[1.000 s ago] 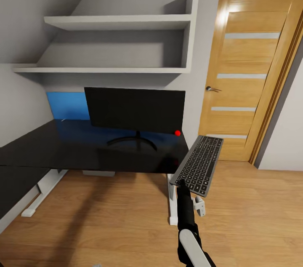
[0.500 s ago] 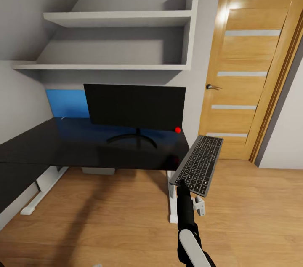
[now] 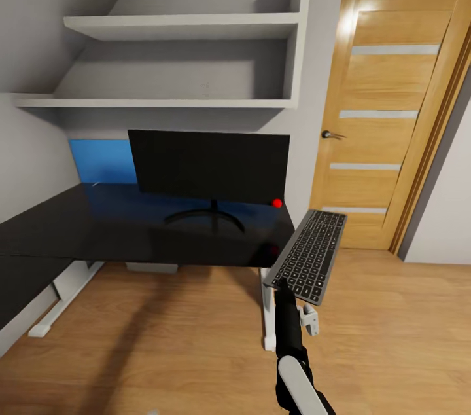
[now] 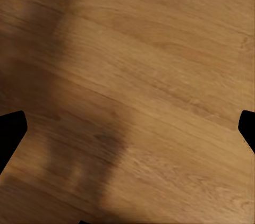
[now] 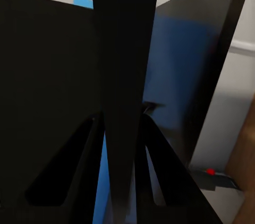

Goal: In the bedroom, organize the workspace by keeping the computer under the desk, ensuring the monitor is on the desk, placing the keyboard on the desk next to the monitor, placing the mouse on the desk next to the keyboard, moving the folder from the swivel chair onto the desk next to the mouse, stacking the notebook on top of the folder with the pen on top of the notebook, and positioning the swivel chair next to the desk.

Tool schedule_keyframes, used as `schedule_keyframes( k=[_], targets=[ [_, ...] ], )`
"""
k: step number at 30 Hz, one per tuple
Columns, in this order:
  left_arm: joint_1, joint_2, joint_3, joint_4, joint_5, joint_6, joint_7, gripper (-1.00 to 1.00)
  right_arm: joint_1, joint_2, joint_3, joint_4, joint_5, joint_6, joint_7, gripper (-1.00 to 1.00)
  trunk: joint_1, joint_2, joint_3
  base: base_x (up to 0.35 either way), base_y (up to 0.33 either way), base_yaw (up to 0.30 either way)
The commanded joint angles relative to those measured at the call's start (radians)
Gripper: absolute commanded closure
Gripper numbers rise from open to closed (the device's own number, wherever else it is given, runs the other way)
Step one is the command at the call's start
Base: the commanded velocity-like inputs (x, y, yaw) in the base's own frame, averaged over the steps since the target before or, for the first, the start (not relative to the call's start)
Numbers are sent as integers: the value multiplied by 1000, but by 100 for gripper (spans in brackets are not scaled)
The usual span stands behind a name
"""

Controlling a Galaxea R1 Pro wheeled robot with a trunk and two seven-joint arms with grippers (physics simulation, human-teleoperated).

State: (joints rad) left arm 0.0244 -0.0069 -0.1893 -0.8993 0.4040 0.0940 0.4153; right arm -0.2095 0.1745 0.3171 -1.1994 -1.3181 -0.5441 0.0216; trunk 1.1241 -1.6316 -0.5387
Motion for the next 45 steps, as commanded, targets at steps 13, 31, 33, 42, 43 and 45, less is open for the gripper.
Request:
schedule_keyframes(
  k=[13, 31, 33, 42, 43, 45],
  targets=[
    [0, 1, 1, 0, 5, 6, 7, -100, -1, 0, 2, 5, -8, -5, 6, 100, 1, 0, -1, 156, 0, 0],
    [0, 1, 1, 0, 5, 5, 7, -100, -1, 0, 0, 6, -9, 3, 6, 100, 1, 0, -1, 35, 87, 0],
    [0, 1, 1, 0, 5, 5, 7, -100, -1, 0, 0, 6, -9, 3, 6, 100, 1, 0, -1, 0, 28, 0],
    [0, 2, 1, 0, 5, 4, 7, -100, -1, 0, 1, 6, -7, 1, 6, 100, 1, 0, -1, 37, 3, 0],
    [0, 2, 1, 0, 5, 4, 7, -100, -1, 0, 1, 6, -7, 2, 6, 100, 1, 0, -1, 259, 0, 0],
    [0, 2, 1, 0, 5, 4, 7, -100, -1, 0, 1, 6, -6, 2, 6, 100, 1, 0, -1, 210, 0, 0]
  ],
)
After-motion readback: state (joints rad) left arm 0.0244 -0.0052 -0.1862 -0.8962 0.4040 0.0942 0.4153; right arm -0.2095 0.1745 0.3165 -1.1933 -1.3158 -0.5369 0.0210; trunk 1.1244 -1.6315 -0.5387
